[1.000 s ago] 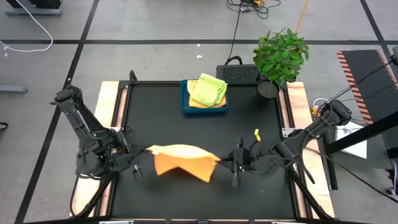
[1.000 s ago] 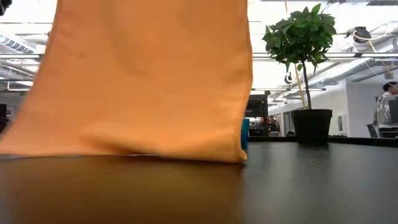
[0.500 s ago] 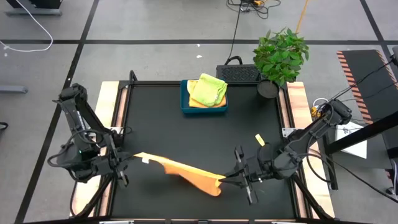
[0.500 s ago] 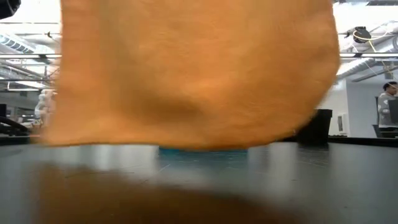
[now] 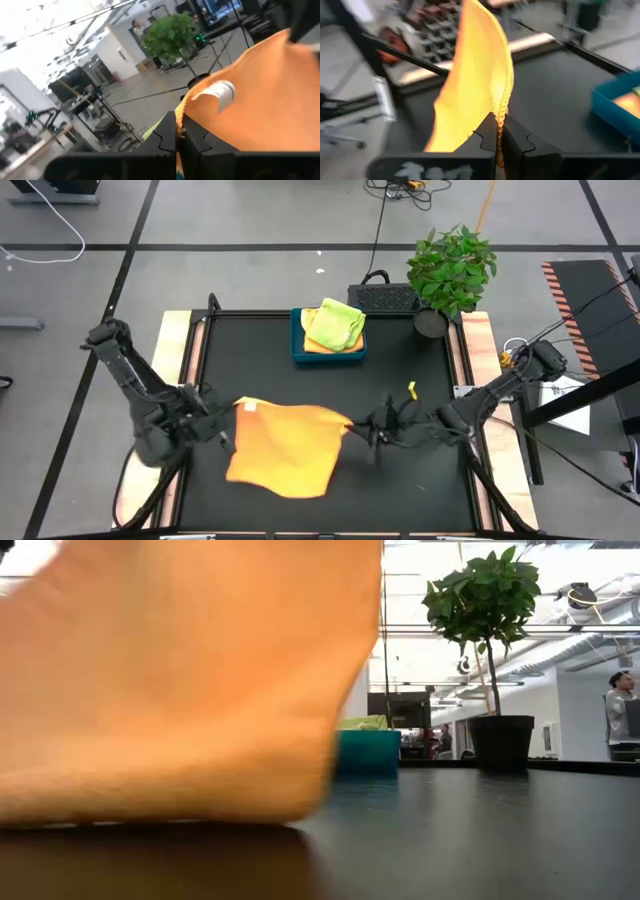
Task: Fold microfiber towels
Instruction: Fold the orange microfiber cloth
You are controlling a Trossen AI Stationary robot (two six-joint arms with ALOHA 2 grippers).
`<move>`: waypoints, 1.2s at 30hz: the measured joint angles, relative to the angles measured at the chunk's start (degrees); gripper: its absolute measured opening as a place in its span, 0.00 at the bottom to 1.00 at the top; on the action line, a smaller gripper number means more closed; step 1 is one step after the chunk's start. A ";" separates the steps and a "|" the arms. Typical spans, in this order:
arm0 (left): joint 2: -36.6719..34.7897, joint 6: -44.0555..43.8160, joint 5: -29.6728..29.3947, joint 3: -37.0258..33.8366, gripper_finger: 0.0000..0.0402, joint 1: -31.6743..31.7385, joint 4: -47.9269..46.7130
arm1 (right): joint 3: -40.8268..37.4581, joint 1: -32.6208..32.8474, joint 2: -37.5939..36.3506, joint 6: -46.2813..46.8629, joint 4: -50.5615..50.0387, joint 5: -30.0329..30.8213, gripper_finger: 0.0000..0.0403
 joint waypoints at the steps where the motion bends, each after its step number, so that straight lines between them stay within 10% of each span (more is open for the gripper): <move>1: 0.00 -3.26 1.90 0.00 0.01 1.36 -4.38 | -1.24 -1.01 0.01 0.62 -0.23 0.01 0.00; 7: 0.00 -23.71 17.26 -0.02 0.01 9.82 -27.82 | -8.43 -7.09 0.02 2.32 0.86 0.04 0.00; 17: 0.02 -48.01 21.68 -0.06 0.01 22.32 -55.80 | -10.81 -14.79 0.02 -2.92 2.03 0.10 0.00; 36: 0.04 -32.41 33.90 -5.30 0.01 34.73 -41.72 | -11.03 -18.22 -5.67 -11.59 4.10 -4.29 0.00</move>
